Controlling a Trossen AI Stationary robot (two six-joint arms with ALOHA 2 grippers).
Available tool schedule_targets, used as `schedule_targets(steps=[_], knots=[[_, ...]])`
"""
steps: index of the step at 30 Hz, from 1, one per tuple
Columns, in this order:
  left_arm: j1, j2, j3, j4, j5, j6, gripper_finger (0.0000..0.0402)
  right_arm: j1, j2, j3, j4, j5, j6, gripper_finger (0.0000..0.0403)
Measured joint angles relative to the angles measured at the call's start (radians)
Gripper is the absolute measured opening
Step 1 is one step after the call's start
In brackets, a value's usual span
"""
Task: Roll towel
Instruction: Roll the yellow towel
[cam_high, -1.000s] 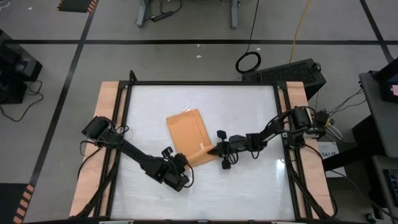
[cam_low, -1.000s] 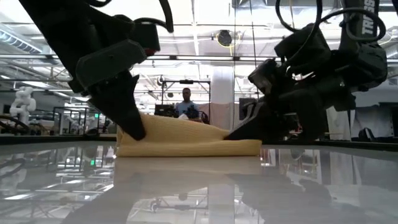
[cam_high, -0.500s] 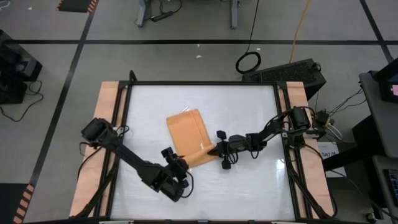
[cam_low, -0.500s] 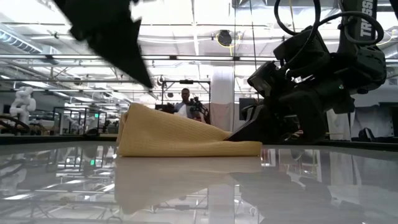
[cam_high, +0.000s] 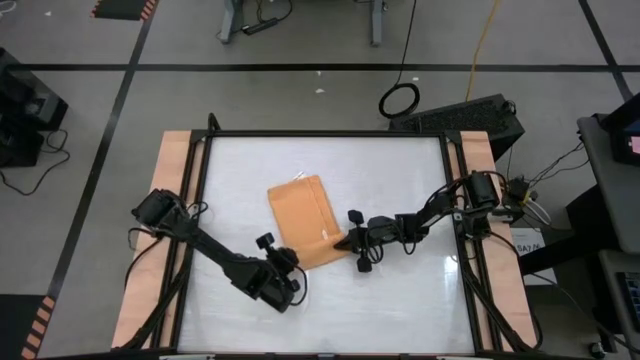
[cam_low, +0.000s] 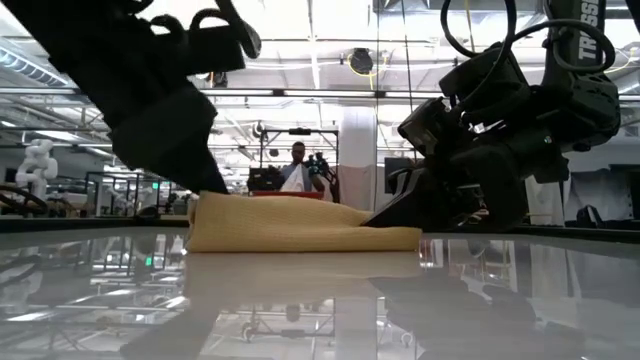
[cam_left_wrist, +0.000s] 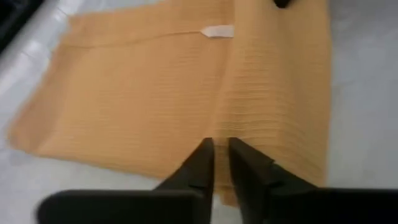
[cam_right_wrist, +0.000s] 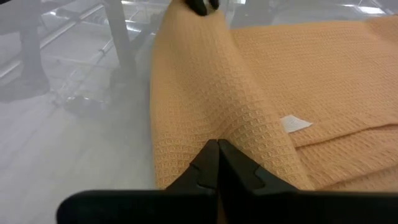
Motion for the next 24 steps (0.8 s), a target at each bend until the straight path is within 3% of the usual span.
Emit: schedule_targets(steps=[5, 8, 12, 18, 24], knots=[[0.002, -0.002, -0.050, 0.063, 0.011, -0.027, 0.0006, 0.000, 0.000, 0.000, 0.000, 0.000, -0.002, 0.0000], [-0.007, -0.018, -0.050, 0.059, -0.004, -0.042, 0.0012, 0.000, 0.000, 0.000, 0.000, 0.000, -0.004, 0.0000], [-0.056, -0.108, -0.044, 0.052, -0.127, -0.092, 0.0039, 0.000, 0.000, 0.000, 0.000, 0.000, -0.004, 0.0000], [-0.164, -0.144, -0.045, 0.058, -0.228, -0.120, 0.0126, 0.000, 0.000, 0.000, 0.000, 0.000, -0.010, 0.0000], [-0.189, -0.029, -0.045, 0.147, -0.288, -0.158, 0.0255, 0.000, 0.000, 0.000, 0.001, 0.000, -0.012, 0.0000]])
